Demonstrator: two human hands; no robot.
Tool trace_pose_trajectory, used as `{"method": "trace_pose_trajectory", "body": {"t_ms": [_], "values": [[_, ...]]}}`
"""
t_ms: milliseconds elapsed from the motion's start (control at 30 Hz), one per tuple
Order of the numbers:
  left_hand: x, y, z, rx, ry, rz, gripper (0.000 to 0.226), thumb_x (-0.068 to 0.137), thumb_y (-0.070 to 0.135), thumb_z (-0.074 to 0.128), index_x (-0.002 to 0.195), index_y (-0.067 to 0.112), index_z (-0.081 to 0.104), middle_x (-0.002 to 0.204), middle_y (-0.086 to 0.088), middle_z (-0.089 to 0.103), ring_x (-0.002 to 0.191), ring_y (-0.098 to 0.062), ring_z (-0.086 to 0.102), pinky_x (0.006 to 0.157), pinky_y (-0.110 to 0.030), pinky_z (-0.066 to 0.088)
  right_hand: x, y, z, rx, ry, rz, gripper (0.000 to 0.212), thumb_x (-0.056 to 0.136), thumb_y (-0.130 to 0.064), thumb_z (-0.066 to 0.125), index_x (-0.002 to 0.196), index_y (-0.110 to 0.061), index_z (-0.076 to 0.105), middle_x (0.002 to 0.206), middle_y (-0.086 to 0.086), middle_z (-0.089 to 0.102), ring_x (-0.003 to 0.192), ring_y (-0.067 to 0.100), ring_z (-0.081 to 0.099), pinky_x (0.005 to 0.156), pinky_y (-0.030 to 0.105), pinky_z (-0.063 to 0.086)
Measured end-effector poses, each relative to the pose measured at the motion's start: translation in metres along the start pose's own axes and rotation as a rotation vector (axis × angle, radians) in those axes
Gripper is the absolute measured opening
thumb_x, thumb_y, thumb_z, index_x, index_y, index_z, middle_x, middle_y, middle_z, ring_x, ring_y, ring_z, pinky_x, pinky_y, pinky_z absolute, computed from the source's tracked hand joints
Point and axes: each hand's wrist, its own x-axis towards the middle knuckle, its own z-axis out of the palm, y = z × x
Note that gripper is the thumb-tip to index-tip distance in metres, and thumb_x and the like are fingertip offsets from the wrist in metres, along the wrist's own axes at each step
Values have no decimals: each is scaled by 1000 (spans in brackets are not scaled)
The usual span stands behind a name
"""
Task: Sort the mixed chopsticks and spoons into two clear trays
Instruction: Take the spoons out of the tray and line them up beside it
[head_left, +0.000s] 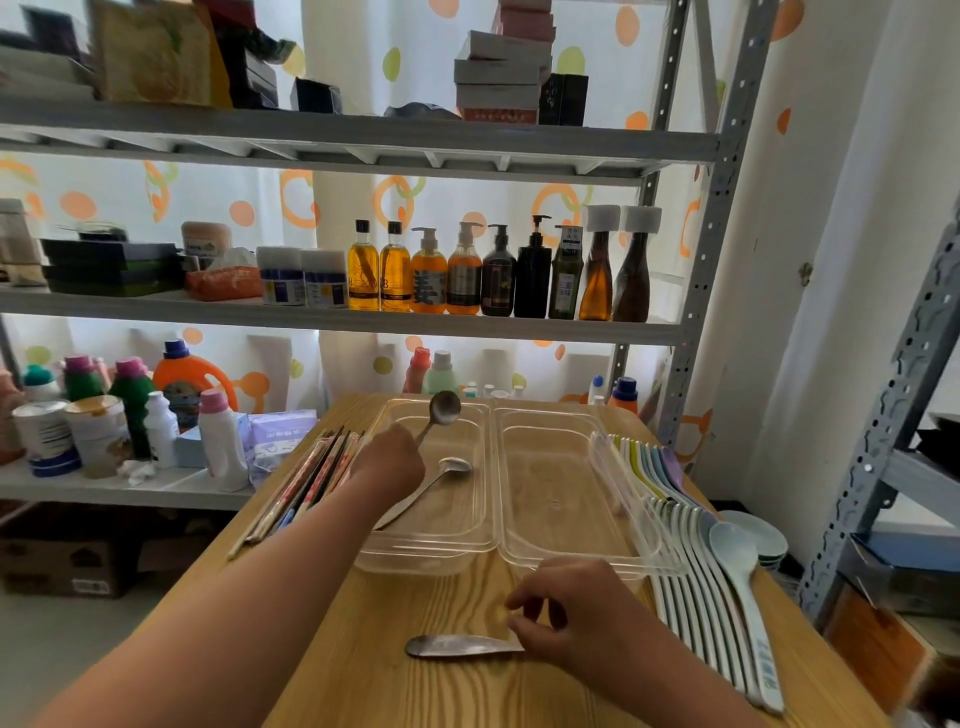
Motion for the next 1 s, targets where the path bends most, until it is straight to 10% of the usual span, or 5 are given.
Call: {"method": "trace_pose_trajectory", "body": {"t_ms": [233, 467, 700, 1000], "values": [[-8, 16, -14, -342, -41, 245, 20, 98, 19, 46, 79, 21, 51, 80, -2, 62, 72, -13, 58, 71, -28, 47, 14, -9, -8, -28, 242, -37, 14, 83, -18, 67, 97, -19, 71, 79, -23, 51, 75, -7, 54, 64, 7, 40], [-45, 40, -29, -463, -303, 434, 15, 100, 16, 43, 91, 13, 54, 68, 4, 64, 62, -13, 54, 62, -26, 46, 32, -6, -24, -213, 481, 16, 40, 85, -7, 65, 124, -14, 60, 119, 0, 56, 78, 8, 57, 72, 7, 33], [-63, 46, -39, -564, -557, 502, 16, 101, 13, 42, 90, 12, 54, 68, 0, 63, 57, -11, 49, 55, -21, 41, 38, 0, -31, -350, 462, 43, 39, 87, -5, 63, 126, -9, 59, 127, 7, 57, 114, 22, 57, 88, 15, 36], [-67, 37, -43, -518, -779, 525, 23, 100, 10, 43, 84, 12, 60, 68, 2, 62, 53, -6, 45, 49, -14, 36, 28, -2, -32, -371, 278, -5, 23, 93, -19, 55, 111, -12, 68, 96, 6, 68, 83, 19, 63, 73, 27, 50]]}}
